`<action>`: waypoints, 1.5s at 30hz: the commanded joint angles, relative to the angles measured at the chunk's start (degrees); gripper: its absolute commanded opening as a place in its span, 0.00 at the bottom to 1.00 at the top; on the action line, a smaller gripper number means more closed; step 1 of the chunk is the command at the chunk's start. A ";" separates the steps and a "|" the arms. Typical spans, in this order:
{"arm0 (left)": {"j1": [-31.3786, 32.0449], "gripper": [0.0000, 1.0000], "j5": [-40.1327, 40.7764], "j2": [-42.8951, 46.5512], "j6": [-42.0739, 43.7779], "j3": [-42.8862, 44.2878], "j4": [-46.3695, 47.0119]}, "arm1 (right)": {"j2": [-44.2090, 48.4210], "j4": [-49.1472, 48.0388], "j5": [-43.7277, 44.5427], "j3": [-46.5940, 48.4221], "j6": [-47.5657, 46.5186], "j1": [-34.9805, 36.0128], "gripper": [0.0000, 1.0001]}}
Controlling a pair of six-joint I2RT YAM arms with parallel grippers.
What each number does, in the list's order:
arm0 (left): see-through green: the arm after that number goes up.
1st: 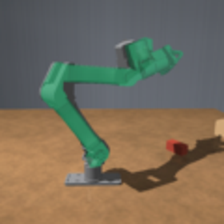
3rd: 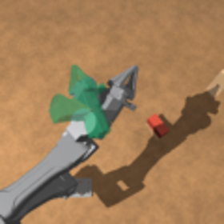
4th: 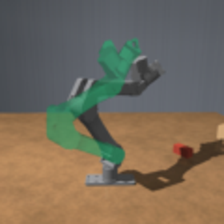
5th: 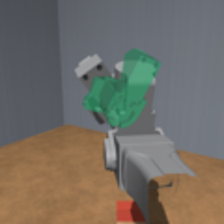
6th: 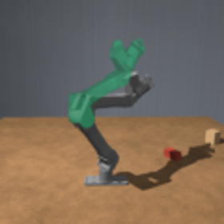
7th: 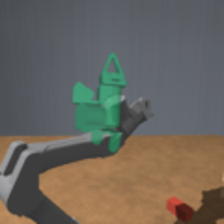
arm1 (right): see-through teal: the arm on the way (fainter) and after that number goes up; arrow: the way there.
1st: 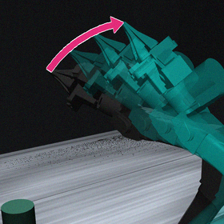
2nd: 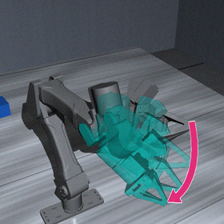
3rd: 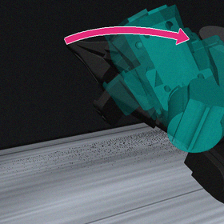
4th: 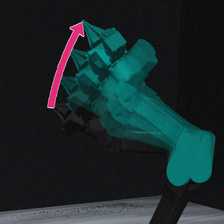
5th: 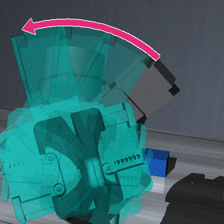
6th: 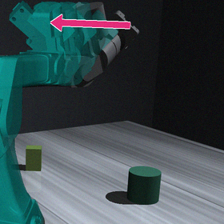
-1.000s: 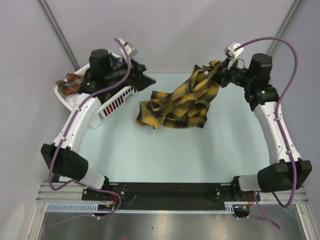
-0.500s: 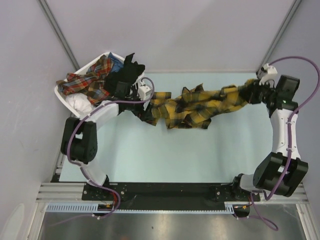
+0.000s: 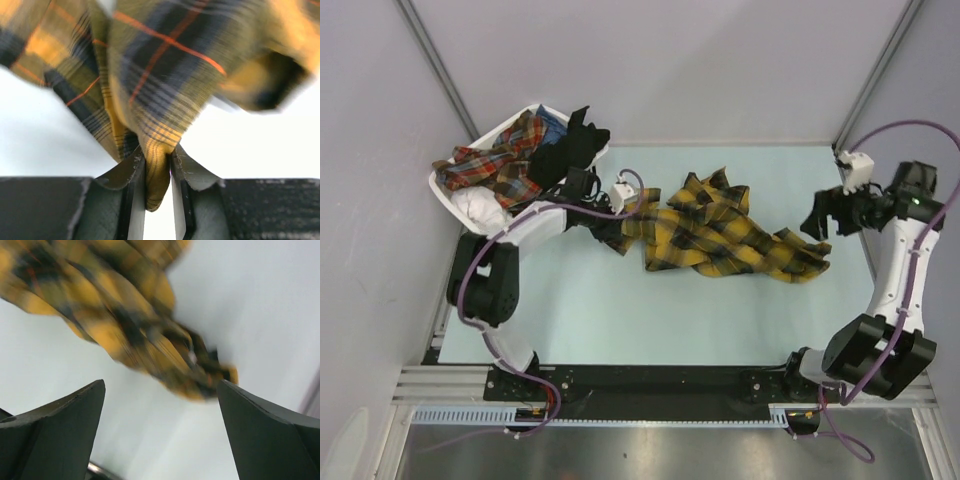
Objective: Fold and stack the long sleeve shirts
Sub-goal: Flatten the shirt out
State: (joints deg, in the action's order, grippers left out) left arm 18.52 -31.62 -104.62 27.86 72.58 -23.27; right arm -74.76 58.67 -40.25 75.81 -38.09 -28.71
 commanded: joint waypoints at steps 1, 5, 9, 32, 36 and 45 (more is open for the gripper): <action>3.09 0.27 2.34 10.92 11.16 -7.07 -0.12 | -3.01 1.63 -2.82 7.86 -1.56 14.17 0.99; 4.94 0.29 4.97 16.98 17.12 -13.32 2.52 | -9.24 -6.45 1.04 8.74 2.66 28.51 0.96; 6.79 0.31 7.88 20.32 21.01 -17.55 4.54 | -21.10 -7.44 3.15 17.06 1.53 37.40 0.95; -2.17 0.70 3.42 18.84 7.92 -7.73 1.38 | -44.17 28.16 -2.81 41.36 -12.89 41.45 0.00; -2.18 0.73 -0.63 13.31 3.53 1.57 0.77 | -34.16 26.06 -2.74 30.21 -13.42 43.12 0.00; 4.06 0.79 -16.53 2.15 3.16 11.27 -3.79 | -7.96 3.03 8.34 -1.62 -4.81 49.98 0.00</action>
State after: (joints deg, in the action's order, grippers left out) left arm 18.46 -36.51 -99.74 30.96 81.28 -23.44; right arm -88.73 70.28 -36.93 80.84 -46.59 20.25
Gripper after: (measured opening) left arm 0.788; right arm 0.013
